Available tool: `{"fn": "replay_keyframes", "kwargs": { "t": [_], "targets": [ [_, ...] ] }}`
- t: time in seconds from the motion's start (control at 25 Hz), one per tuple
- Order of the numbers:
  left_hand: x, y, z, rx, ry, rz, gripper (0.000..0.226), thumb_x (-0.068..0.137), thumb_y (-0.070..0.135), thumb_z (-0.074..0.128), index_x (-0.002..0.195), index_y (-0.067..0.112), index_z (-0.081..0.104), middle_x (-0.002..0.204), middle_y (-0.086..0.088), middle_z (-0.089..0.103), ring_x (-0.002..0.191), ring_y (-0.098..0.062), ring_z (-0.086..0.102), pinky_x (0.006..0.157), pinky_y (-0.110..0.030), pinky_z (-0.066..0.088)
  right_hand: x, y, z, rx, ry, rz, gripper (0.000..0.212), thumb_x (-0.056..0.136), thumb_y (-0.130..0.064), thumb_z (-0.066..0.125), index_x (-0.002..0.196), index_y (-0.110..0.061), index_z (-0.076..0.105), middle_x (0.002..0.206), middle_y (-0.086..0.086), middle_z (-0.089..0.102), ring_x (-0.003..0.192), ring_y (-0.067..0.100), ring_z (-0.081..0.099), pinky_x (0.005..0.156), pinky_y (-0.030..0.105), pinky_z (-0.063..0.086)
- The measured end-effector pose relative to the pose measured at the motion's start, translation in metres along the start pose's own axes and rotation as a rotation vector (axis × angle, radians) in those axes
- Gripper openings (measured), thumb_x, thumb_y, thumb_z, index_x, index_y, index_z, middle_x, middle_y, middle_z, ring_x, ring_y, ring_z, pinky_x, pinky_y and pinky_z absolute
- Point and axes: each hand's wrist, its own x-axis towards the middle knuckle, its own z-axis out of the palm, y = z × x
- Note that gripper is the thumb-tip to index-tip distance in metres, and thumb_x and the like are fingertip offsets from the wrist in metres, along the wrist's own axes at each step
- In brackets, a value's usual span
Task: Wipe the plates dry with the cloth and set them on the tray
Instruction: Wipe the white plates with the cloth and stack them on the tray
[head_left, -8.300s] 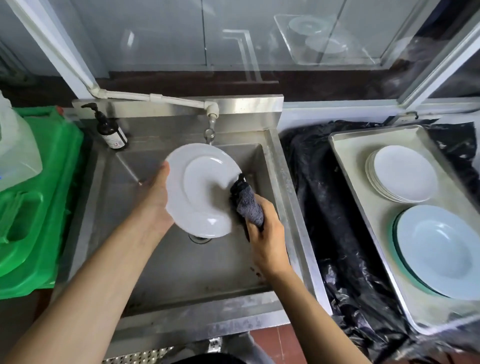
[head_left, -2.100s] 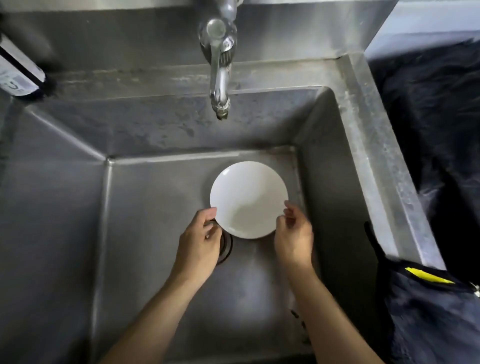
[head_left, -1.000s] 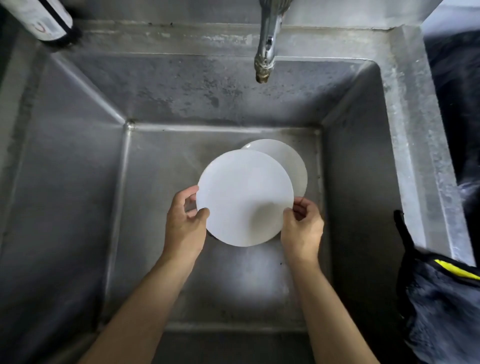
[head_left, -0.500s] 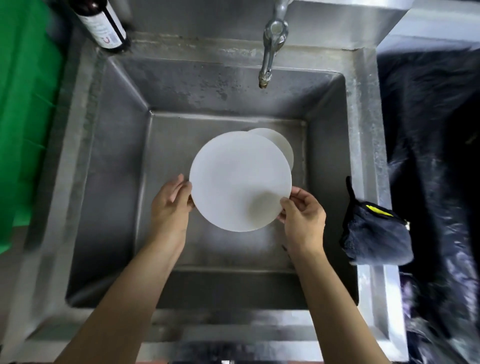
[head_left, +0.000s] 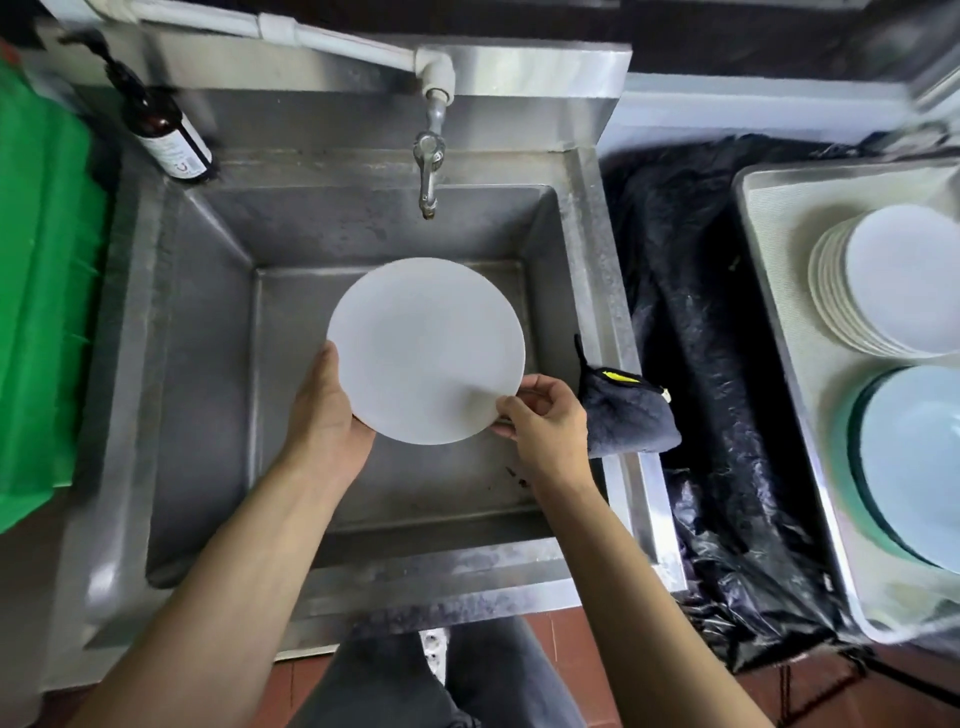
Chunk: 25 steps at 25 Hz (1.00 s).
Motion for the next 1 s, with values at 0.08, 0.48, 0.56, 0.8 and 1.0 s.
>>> {"fn": "replay_keyframes", "kwargs": {
  "t": [0.08, 0.48, 0.56, 0.8, 1.0],
  "targets": [
    [-0.007, 0.004, 0.01, 0.021, 0.02, 0.017, 0.023, 0.105, 0.042, 0.047, 0.098, 0.025, 0.062, 0.076, 0.016, 0.076, 0.075, -0.007, 0.075, 0.06, -0.029, 0.059, -0.003, -0.004, -0.008, -0.044, -0.021, -0.066, 0.016, 0.09, -0.004, 0.07, 0.102, -0.013, 0.063, 0.091, 0.007, 0.076, 0.075, 0.016, 0.074, 0.068, 0.029, 0.062],
    [-0.03, 0.008, 0.032, 0.196, 0.059, 0.103, 0.052, 0.098, 0.055, 0.054, 0.13, 0.016, 0.065, 0.112, 0.003, 0.074, 0.101, -0.019, 0.071, 0.079, -0.032, 0.06, 0.042, 0.02, -0.111, -1.237, 0.112, -0.286, 0.071, 0.085, -0.043, 0.07, 0.15, -0.03, 0.045, 0.157, 0.012, 0.041, 0.147, 0.035, 0.03, 0.119, 0.051, 0.021],
    [-0.036, 0.005, 0.036, 0.211, 0.069, 0.099, 0.052, 0.097, 0.056, 0.055, 0.13, 0.018, 0.065, 0.103, 0.008, 0.074, 0.092, -0.013, 0.071, 0.064, -0.023, 0.058, 0.049, 0.031, -0.123, -1.381, 0.005, -0.195, 0.089, 0.083, -0.06, 0.069, 0.158, -0.041, 0.025, 0.171, 0.008, 0.012, 0.158, 0.029, 0.004, 0.124, 0.056, 0.005],
    [-0.057, 0.004, 0.041, 0.249, 0.062, 0.129, 0.049, 0.096, 0.058, 0.054, 0.133, 0.027, 0.06, 0.101, 0.009, 0.07, 0.091, -0.012, 0.067, 0.06, -0.02, 0.049, 0.054, 0.052, -0.125, -1.324, 0.089, -0.257, 0.082, 0.089, -0.034, 0.071, 0.16, -0.038, 0.029, 0.168, 0.02, 0.013, 0.154, 0.038, 0.014, 0.121, 0.051, 0.021],
    [-0.066, 0.008, 0.038, 0.241, 0.018, 0.162, 0.016, 0.097, 0.048, 0.058, 0.091, 0.034, 0.062, 0.067, 0.024, 0.072, 0.061, 0.004, 0.069, 0.045, -0.013, 0.049, 0.056, 0.037, -0.132, -1.154, 0.127, -0.313, 0.066, 0.092, -0.03, 0.07, 0.154, -0.03, 0.046, 0.155, 0.024, 0.037, 0.137, 0.046, 0.036, 0.108, 0.055, 0.035]
  ]
}}
